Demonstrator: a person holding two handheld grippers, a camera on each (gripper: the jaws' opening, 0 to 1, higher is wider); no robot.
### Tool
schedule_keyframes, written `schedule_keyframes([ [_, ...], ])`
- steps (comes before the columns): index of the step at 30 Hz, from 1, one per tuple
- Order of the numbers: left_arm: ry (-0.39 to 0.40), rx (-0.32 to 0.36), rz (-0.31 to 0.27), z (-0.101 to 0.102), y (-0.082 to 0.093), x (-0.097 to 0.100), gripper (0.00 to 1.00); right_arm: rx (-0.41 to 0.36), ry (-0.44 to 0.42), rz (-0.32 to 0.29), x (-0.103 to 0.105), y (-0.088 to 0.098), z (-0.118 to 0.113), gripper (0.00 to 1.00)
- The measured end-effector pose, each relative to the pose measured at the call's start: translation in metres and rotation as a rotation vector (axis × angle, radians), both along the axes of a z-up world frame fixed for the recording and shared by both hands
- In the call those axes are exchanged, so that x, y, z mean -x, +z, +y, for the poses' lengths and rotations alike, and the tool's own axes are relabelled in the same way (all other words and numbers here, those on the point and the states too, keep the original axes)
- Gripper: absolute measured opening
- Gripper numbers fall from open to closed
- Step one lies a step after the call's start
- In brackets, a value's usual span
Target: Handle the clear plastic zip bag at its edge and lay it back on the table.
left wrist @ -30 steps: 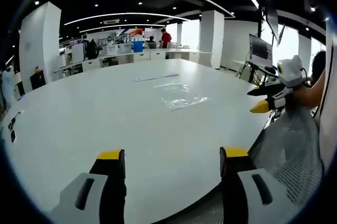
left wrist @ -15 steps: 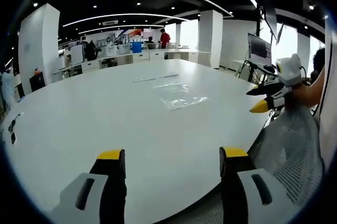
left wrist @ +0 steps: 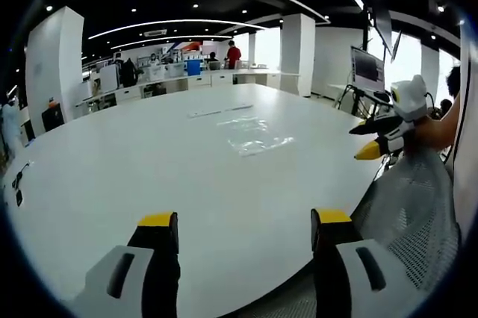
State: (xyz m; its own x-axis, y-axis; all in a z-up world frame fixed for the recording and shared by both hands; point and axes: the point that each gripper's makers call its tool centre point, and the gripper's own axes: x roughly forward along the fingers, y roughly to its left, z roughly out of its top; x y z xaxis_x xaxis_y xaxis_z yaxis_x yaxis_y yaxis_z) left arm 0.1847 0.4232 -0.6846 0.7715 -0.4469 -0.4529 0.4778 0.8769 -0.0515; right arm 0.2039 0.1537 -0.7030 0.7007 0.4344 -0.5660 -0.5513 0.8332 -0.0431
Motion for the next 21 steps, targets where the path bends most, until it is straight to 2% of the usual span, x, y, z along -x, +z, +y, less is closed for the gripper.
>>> schedule_keyframes([
  [8, -0.001, -0.006, -0.001, 0.0, 0.0, 0.0, 0.71, 0.003, 0.01, 0.005, 0.001, -0.001, 0.001, 0.63],
  [11, 0.002, -0.007, -0.003, -0.008, 0.009, 0.003, 0.71, 0.004, 0.014, 0.005, 0.001, -0.001, 0.002, 0.63],
  [21, -0.002, -0.012, 0.002, -0.012, 0.013, 0.004, 0.7, 0.003, 0.057, 0.017, 0.0, 0.0, 0.004, 0.64],
])
